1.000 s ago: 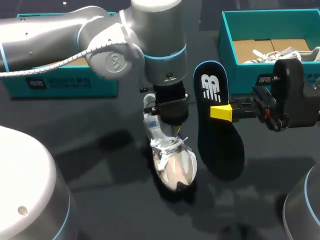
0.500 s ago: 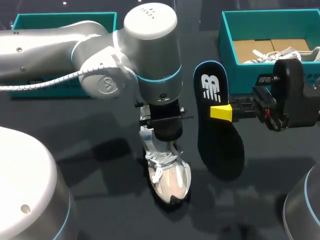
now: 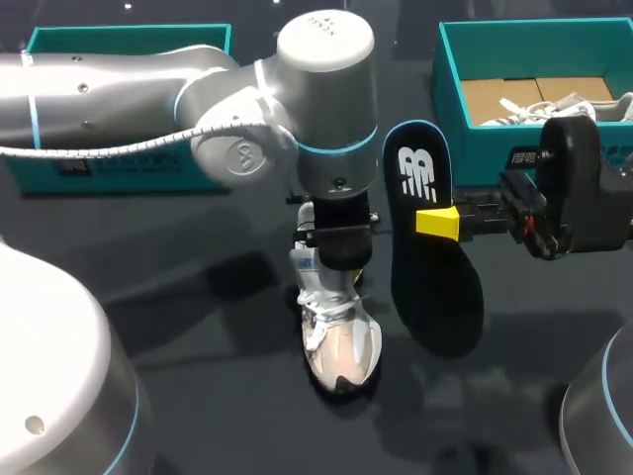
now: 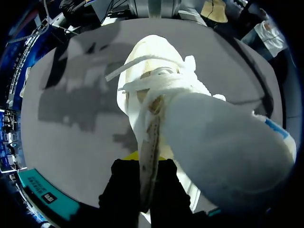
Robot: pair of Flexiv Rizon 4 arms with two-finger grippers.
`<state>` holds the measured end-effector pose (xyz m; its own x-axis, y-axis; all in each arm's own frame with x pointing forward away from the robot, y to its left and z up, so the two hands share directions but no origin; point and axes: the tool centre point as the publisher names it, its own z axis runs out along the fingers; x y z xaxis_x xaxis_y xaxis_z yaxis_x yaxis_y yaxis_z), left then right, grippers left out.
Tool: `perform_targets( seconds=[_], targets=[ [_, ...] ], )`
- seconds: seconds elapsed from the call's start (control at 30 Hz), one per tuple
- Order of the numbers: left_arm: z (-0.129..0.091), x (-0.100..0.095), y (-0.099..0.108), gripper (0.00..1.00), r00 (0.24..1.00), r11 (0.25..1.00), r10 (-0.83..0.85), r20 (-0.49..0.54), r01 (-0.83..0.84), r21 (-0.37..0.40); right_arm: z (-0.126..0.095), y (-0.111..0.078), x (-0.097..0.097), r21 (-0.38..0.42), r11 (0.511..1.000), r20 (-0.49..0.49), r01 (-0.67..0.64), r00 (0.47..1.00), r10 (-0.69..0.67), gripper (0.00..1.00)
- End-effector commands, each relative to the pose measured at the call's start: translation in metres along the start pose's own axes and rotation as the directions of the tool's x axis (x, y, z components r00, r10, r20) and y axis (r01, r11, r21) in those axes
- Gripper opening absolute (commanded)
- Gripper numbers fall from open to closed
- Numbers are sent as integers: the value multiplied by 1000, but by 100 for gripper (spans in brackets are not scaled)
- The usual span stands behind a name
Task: Take the shoe out of the shoebox, open the shoe tongue, remove and reinsert the insole, then place the shoe into the shoebox
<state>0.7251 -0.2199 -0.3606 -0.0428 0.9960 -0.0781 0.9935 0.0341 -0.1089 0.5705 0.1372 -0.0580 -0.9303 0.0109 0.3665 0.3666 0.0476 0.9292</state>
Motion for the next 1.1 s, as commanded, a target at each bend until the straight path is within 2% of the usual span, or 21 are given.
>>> perform_targets(
  seconds=[0.03,0.47,0.5,0.53,0.6,0.63,0.67,0.7,0.73,0.83,0.97,1.07,1.1],
  targets=[
    [12,-18,7,0,999,1000,13,-40,-12,14,1,-1,2,0,1000,5,-1,1000,1,0],
    [27,-31,1,0,995,998,59,-81,-61,-19,1,-1,2,0,1000,5,-1,1000,1,0],
    [28,-32,0,7,995,998,58,-84,-60,-21,1,-1,2,0,1000,5,-1,1000,1,0],
    [29,-32,-1,24,994,998,58,-90,-60,-20,1,-1,2,0,1000,5,-1,1000,1,0],
    [30,-33,-1,47,994,998,58,-94,-60,-19,1,-1,2,0,1000,5,-1,1000,1,0],
    [29,-33,-1,52,994,998,57,-93,-59,-20,1,-1,2,0,1000,5,-1,1000,1,0],
    [27,-34,-1,71,995,998,53,-86,-55,-24,1,-1,2,0,1000,5,-1,1000,1,0],
    [24,-34,0,82,996,998,47,-76,-49,-28,1,-1,2,0,1000,5,-1,1000,1,0],
    [20,-34,1,87,997,999,42,-64,-44,-32,1,-1,2,0,1000,5,-1,1000,1,0],
    [2,-34,6,100,1000,999,18,-12,-19,-42,1,-1,2,0,1000,5,-1,1000,1,0],
    [-32,-30,8,100,994,997,18,104,-11,-72,1,-1,2,0,1000,5,-1,1000,1,0],
    [-60,-25,8,100,969,996,34,244,-12,-90,1,-1,2,0,1000,5,-1,1000,1,0],
    [-60,-25,8,100,969,996,34,244,-12,-90,1,-1,2,0,1000,5,-1,1000,1,0]
  ],
)
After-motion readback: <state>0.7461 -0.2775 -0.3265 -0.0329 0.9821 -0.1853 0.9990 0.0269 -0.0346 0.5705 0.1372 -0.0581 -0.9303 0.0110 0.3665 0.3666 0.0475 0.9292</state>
